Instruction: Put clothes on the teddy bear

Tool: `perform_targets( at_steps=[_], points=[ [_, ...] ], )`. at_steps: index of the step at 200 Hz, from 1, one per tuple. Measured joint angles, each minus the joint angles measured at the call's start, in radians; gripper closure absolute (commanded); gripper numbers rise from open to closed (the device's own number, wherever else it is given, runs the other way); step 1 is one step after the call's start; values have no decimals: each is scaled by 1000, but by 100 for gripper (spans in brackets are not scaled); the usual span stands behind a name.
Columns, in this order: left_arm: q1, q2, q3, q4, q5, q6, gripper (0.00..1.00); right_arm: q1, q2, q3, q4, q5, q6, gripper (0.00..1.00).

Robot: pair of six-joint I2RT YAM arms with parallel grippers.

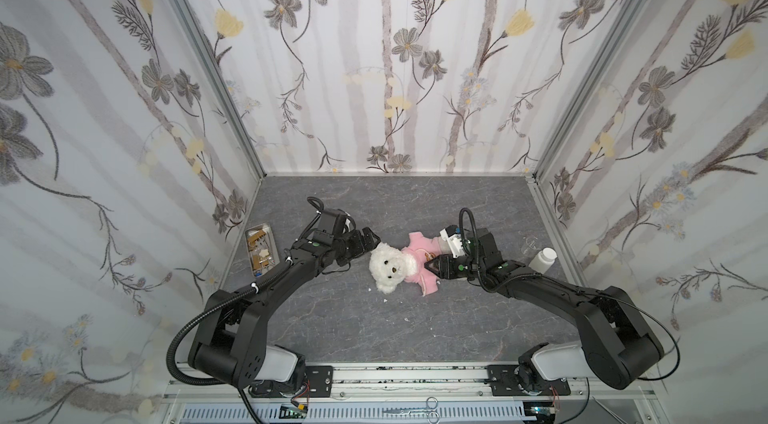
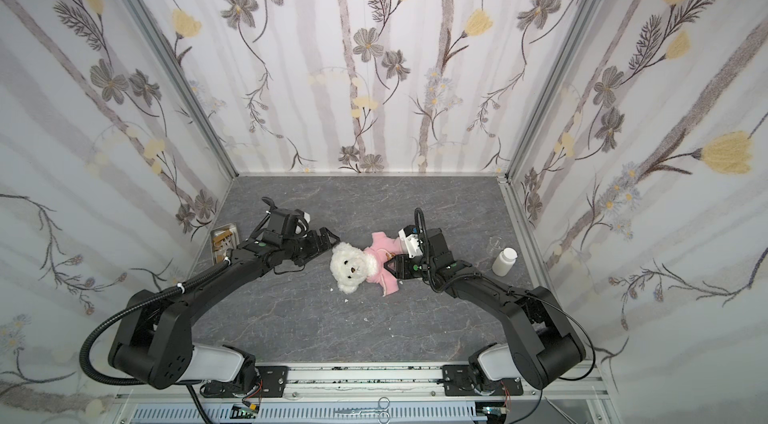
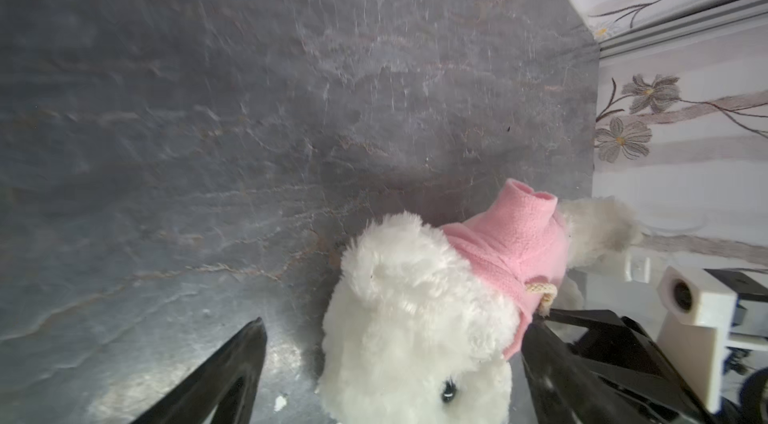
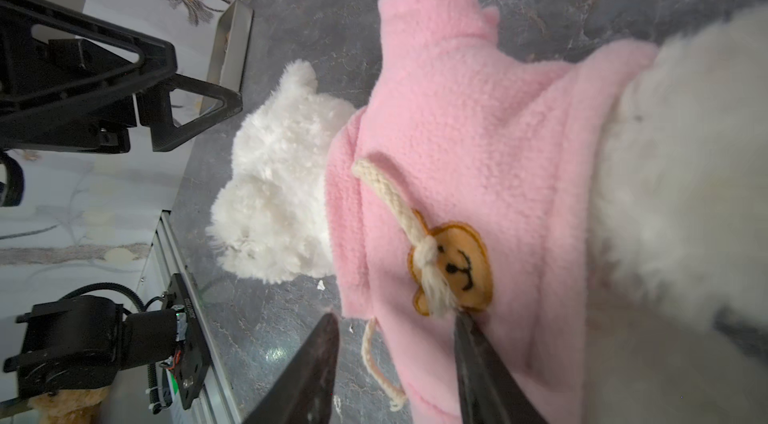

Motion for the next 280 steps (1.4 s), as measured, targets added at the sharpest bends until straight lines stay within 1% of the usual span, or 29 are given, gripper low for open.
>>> perform_targets(
  at_steps=[16, 26, 34, 50, 63, 76, 87, 98, 113, 126, 132, 140, 154, 160, 172, 177, 187, 196, 219, 235, 256, 280],
  points=[
    [-107, -64, 11, -6, -103, 116, 7, -30, -92, -7, -17, 11, -18, 37],
    [-193, -93, 18, 0, -175, 207, 7, -42, -147, -7, -54, 61, -40, 33],
    [-258, -108, 19, 2, -210, 283, 7, -45, -184, -7, -97, 119, -56, 31],
    [-376, -113, 15, 7, -286, 475, 2, -50, -234, -24, -150, 223, -78, 29],
    [-445, -92, 6, 7, -349, 627, 0, -66, -251, -44, -181, 282, -81, 29],
    [-496, -45, 4, 7, -396, 776, 0, -78, -248, -48, -200, 314, -81, 29],
    [-519, 5, 4, 3, -433, 886, 0, -79, -241, -42, -208, 322, -82, 29],
    [-526, 69, 11, 2, -467, 974, 0, -79, -231, -35, -211, 322, -82, 29],
    [-525, 159, 21, 2, -509, 1061, 1, -84, -228, -33, -214, 322, -89, 29],
    [-517, 237, 37, 2, -547, 1110, 8, -87, -227, -33, -216, 321, -90, 29],
    [-513, 275, 51, 2, -563, 1124, 16, -87, -225, -33, -215, 321, -94, 29],
    [-507, 308, 69, 4, -586, 1132, 31, -88, -222, -33, -216, 319, -97, 29],
    [-489, 339, 102, 11, -586, 1129, 63, -89, -222, -34, -218, 306, -109, 29],
    [-483, 344, 110, 16, -573, 1120, 74, -89, -225, -34, -217, 302, -116, 28],
    [-463, 345, 117, 17, -530, 1093, 89, -89, -242, -37, -218, 295, -130, 26],
    [-451, 342, 118, 12, -502, 1078, 94, -90, -256, -40, -218, 294, -138, 22],
    [-418, 331, 122, -2, -440, 1048, 98, -90, -283, -46, -210, 295, -146, 17],
    [-378, 306, 122, -21, -372, 1010, 100, -90, -312, -55, -203, 296, -154, 15],
    [-260, 219, 104, -72, -145, 904, 100, -90, -388, -67, -185, 305, -168, 10],
    [-192, 166, 76, -83, -10, 835, 100, -90, -436, -76, -142, 310, -177, 6],
    [-155, 123, 43, -105, 126, 793, 100, -91, -461, -117, -57, 253, -187, 4],
    [-148, 102, 19, -124, 241, 783, 100, -90, -401, -150, 39, 126, -172, 2]
  ],
)
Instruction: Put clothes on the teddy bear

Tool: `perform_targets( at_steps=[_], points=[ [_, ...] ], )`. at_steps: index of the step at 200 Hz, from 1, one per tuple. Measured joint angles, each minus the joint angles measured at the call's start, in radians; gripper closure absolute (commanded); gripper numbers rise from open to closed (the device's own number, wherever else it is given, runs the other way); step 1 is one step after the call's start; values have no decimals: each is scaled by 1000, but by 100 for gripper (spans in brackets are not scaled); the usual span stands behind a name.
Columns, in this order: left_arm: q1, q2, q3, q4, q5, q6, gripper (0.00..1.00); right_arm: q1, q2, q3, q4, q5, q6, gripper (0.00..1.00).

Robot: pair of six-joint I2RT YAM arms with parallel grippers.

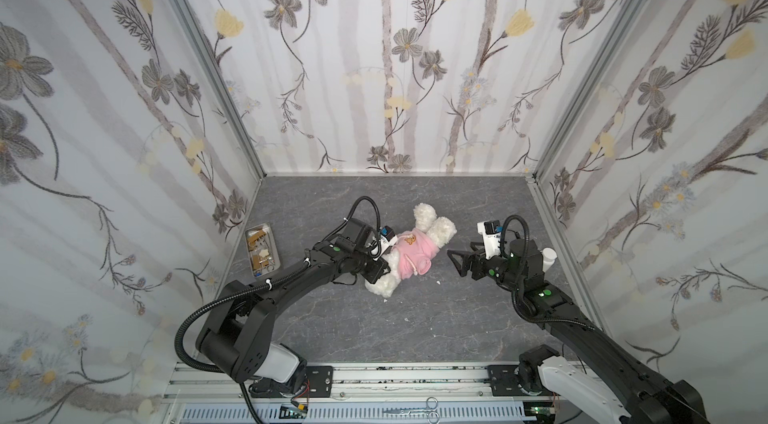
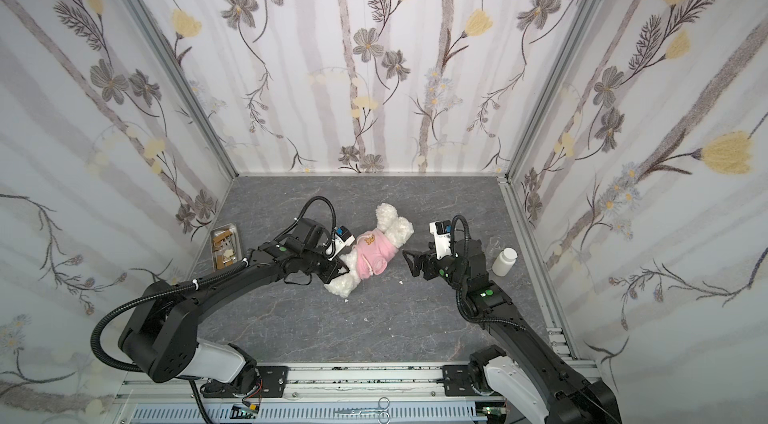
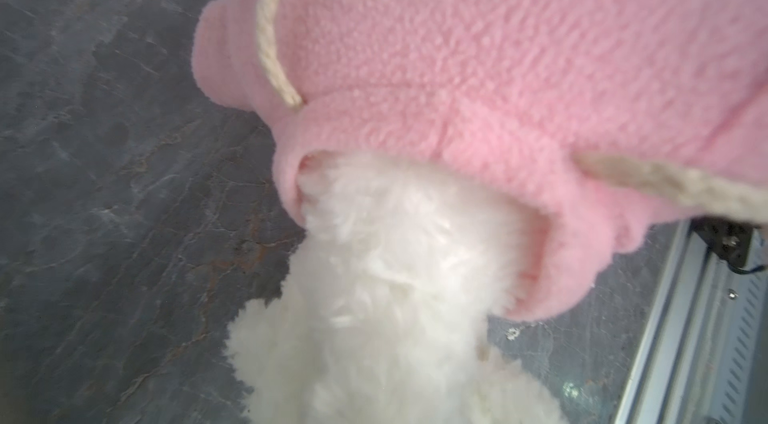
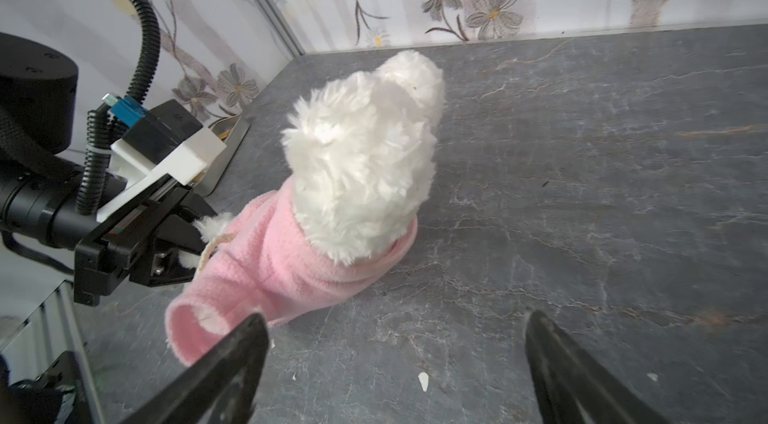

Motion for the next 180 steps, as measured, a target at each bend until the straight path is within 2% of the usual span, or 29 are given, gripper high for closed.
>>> perform_targets(
  at_steps=[35, 55, 69, 81, 89, 96, 105, 121, 134, 150, 180],
  points=[
    [2, -5, -11, -10, 97, 0, 100, 25, 121, -2, 159, -143, 24, 4],
    [2, 8, -10, -11, 133, 2, 100, 45, 176, -4, 253, -183, 35, 17],
    [2, 26, 0, -21, 145, 5, 100, 61, 230, -3, 315, -204, 42, 36],
    [2, 46, 16, -26, 151, 6, 94, 74, 263, -3, 342, -205, 50, 59],
    [2, 61, 30, -28, 153, 8, 85, 81, 275, -3, 355, -204, 51, 72],
    [2, 75, 42, -32, 151, 8, 71, 86, 279, -3, 367, -197, 64, 76],
    [2, 94, 62, -34, 140, 8, 59, 89, 279, -8, 384, -180, 85, 79],
    [3, 121, 103, -34, 93, 1, 46, 94, 267, -28, 391, -127, 133, 87],
    [4, 136, 138, -33, 34, -8, 37, 109, 242, -42, 370, -68, 190, 90],
    [5, 138, 172, -32, -67, -32, 32, 143, 215, -44, 341, 21, 262, 92],
    [4, 99, 201, -26, -286, -84, 30, 194, 175, -64, 285, 156, 403, 92]
  ],
)
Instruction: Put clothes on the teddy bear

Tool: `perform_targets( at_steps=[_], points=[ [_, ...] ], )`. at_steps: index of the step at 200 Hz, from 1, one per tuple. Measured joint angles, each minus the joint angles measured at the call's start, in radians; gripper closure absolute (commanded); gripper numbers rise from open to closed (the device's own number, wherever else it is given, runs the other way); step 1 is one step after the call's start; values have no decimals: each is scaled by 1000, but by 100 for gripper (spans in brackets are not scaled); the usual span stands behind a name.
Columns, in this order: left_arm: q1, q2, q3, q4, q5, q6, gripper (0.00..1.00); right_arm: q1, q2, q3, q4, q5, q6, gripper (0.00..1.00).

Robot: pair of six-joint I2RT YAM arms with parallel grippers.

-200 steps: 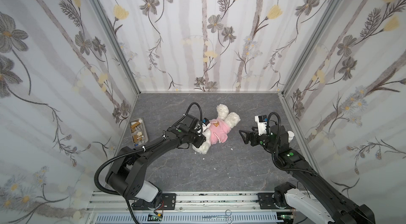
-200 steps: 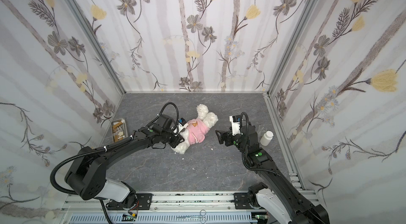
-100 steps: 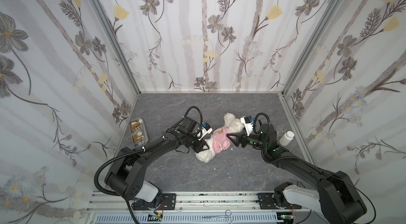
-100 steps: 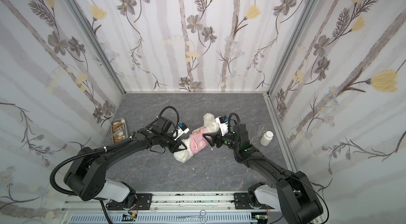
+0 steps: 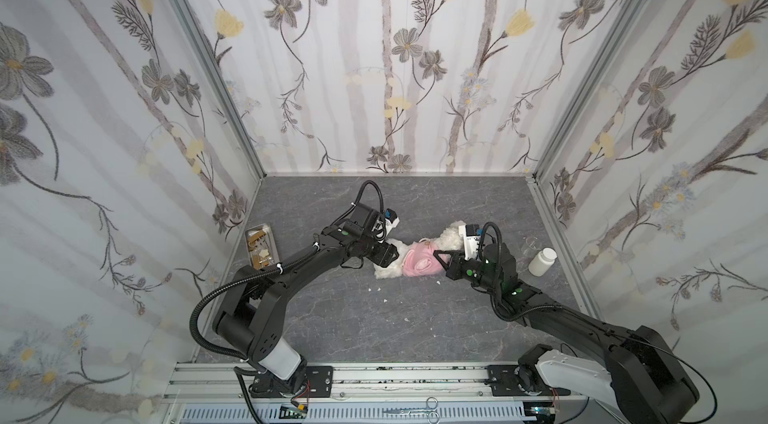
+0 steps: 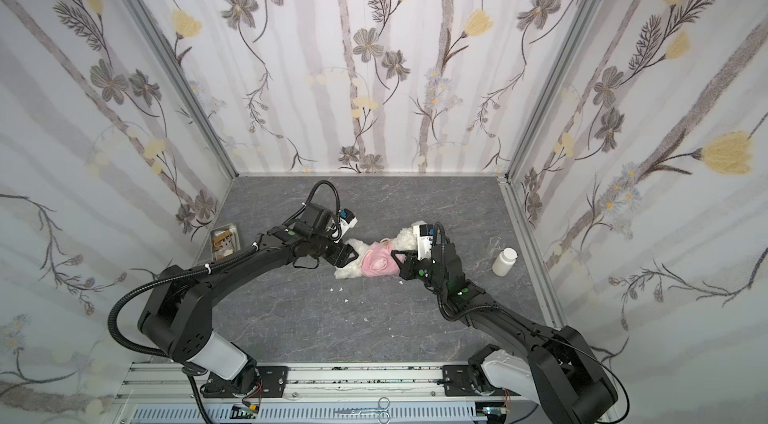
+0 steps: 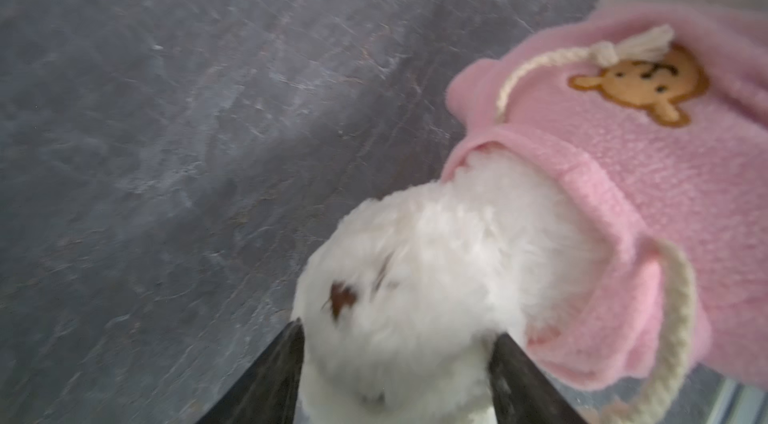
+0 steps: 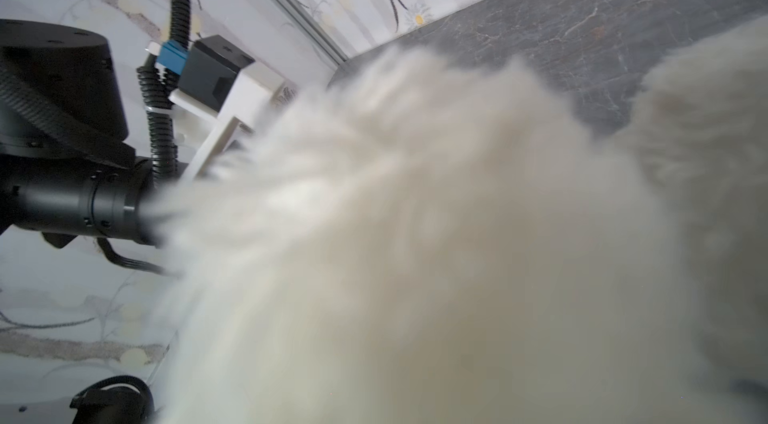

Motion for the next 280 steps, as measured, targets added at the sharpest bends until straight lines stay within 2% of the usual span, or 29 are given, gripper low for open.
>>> perform_targets(
  at_steps=[20, 41, 79, 110, 140, 157, 223, 248, 280],
  points=[
    [-24, -75, 1, 2, -140, -25, 31, 11, -16, -7, -38, 60, 58, 92],
    [-109, -167, -14, 10, -196, -39, 40, 15, -18, -9, -53, 86, 96, 92],
    [-332, -246, -34, 20, -106, -43, 61, 16, -31, -10, -65, 104, 130, 93],
    [-415, -195, 12, 19, -76, -43, 74, 16, -48, -13, -84, 119, 136, 94],
    [-426, -115, 76, 23, -69, -39, 84, 18, -48, -23, -91, 126, 143, 95],
    [-426, -90, 89, 23, -71, -32, 85, 21, -50, -24, -91, 126, 143, 95],
    [-425, -60, 77, 21, -48, 18, 87, 26, -50, -23, -91, 126, 143, 96],
    [-420, -39, 78, 21, -76, 36, 88, 27, -50, -23, -91, 126, 143, 96],
    [-411, -20, 91, 21, -119, 40, 83, 29, -50, -23, -91, 126, 143, 97]
  ],
)
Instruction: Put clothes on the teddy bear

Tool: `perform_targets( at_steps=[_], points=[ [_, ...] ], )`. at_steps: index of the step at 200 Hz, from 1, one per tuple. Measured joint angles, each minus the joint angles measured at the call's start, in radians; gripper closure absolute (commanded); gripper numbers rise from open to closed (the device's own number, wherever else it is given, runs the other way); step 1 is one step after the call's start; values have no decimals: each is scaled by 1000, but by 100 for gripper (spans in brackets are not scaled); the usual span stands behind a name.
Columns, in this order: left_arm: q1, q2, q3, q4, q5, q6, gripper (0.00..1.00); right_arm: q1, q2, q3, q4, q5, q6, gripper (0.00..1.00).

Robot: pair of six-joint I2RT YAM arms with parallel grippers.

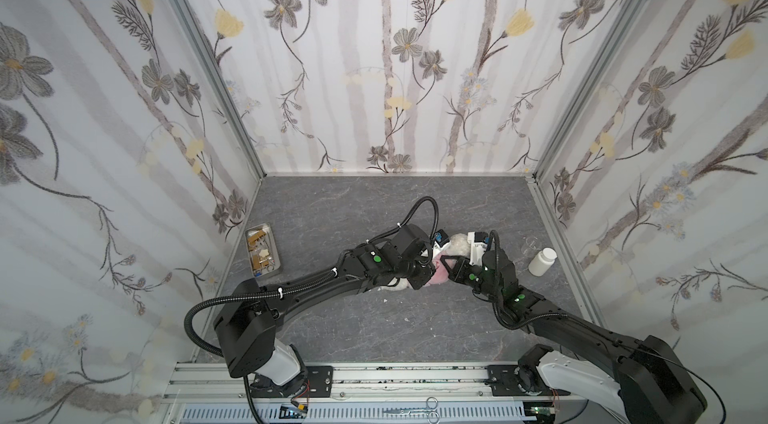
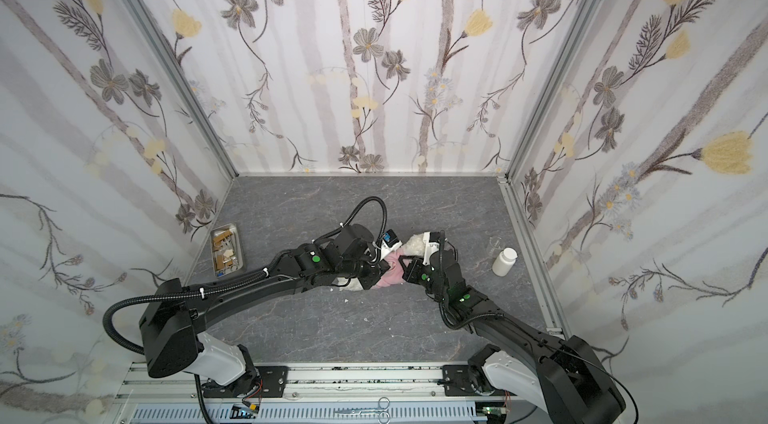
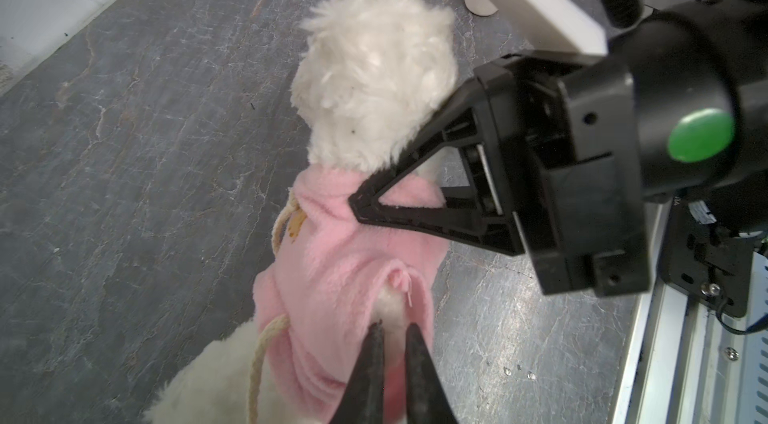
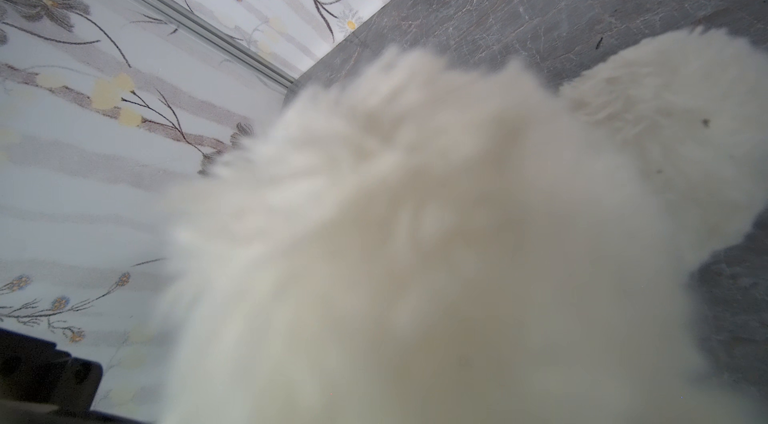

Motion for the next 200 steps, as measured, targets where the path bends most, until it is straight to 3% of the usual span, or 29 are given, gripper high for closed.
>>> perform_targets(
  at_steps=[42, 140, 164, 200],
  points=[
    [4, 23, 9, 1, -18, 5, 75, 0, 0, 0, 0, 0, 0, 98],
    [3, 109, 56, 1, -86, 32, 67, 2, 14, 7, 0, 3, 0, 100],
    [3, 135, 69, 1, -96, 46, 68, 6, 23, 9, 0, 5, 1, 100],
    [6, 164, 85, 1, -103, 48, 82, 10, 32, 11, -1, 10, 0, 100]
  ],
)
